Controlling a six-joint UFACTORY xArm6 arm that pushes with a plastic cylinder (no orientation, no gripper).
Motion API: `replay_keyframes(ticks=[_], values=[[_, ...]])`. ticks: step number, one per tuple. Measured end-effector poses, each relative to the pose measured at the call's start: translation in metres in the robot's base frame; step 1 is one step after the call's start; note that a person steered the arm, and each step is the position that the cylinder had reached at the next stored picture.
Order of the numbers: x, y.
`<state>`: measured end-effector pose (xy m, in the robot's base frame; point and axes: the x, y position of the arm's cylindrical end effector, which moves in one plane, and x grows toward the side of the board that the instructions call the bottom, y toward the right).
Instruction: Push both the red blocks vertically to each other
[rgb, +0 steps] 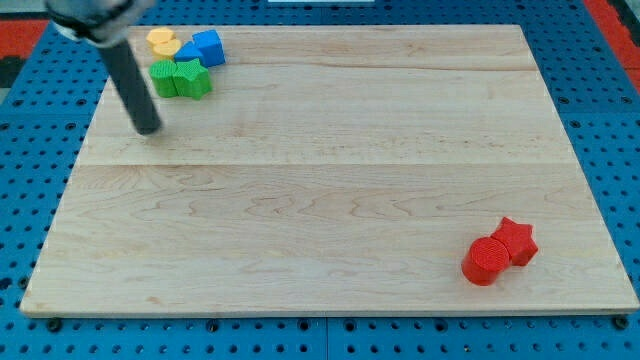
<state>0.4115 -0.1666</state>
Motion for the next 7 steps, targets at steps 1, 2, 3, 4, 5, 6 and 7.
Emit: replay_keyframes(ticks=[1, 2, 3, 4, 5, 6, 7], values=[[0.071, 0.116], [0.135, 0.219], [0.190, 0.273], [0.207, 0.284], [0.197, 0.364], [0.171, 0.380], [0.142, 0.356]])
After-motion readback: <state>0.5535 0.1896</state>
